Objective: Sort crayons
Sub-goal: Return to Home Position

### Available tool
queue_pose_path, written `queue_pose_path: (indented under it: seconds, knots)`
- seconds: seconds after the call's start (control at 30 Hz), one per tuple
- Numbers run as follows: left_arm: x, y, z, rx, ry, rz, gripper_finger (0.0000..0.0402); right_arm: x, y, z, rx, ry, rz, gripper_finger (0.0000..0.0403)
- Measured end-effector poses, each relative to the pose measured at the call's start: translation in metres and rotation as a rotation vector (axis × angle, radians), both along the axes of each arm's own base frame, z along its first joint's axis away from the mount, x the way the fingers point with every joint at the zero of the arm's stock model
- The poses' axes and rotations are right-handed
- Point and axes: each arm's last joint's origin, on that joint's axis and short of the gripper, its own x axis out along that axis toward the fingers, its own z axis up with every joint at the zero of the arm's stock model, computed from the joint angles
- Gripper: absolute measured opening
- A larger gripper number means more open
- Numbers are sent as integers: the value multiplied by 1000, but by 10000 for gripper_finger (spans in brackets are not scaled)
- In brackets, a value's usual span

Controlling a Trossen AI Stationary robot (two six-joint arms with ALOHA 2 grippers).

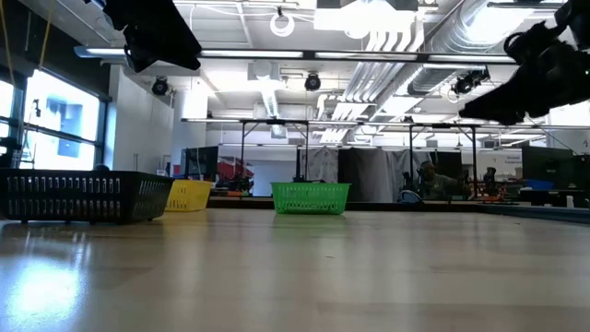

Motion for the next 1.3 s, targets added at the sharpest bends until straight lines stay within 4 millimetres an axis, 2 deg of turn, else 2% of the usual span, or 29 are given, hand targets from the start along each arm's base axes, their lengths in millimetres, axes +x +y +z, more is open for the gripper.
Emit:
queue_pose_path:
  seconds: [0.13,0.3,0.47,0.67,0.9,1.0,1.3]
  knots:
    - [0,0,0,6,0,-2,111,2,2,8,-76,-62,92,161]
    - [0,0,0,9,0,-1,111,2,2,11,-141,-81,115,161]
    - [0,0,0,9,-1,-1,111,11,5,-5,-149,-235,218,161]
    - [0,0,0,0,-2,1,111,10,6,10,-187,-387,250,161]
    - [0,0,0,1,-5,2,111,11,6,1,-176,-295,252,161]
    - [0,0,0,8,-4,-2,111,12,6,-5,-106,-239,255,161]
    - [0,0,0,26,-1,-16,111,12,6,-6,-62,-233,256,161]
